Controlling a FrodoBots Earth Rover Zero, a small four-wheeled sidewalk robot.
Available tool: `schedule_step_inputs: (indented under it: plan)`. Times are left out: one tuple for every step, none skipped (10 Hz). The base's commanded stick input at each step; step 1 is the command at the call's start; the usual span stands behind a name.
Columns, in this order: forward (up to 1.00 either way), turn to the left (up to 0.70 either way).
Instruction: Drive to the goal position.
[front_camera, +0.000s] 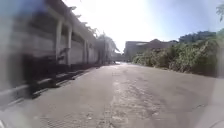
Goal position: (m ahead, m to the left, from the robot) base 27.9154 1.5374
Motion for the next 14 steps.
schedule_step_inputs:
  plan:
    - [0.7, 0.0]
    - [0.7, 0.0]
    - [0.7, 0.0]
    - [0.7, 0.0]
    - [0.7, 0.0]
    - [0.7, 0.0]
    - [0.7, 0.0]
    - [0.7, 0.0]
    - [0.7, 0.0]
    - [0.7, 0.0]
    - [0.7, 0.0]
    - [0.7, 0.0]
    - [0.7, 0.0]
    - [0.7, 0.0]
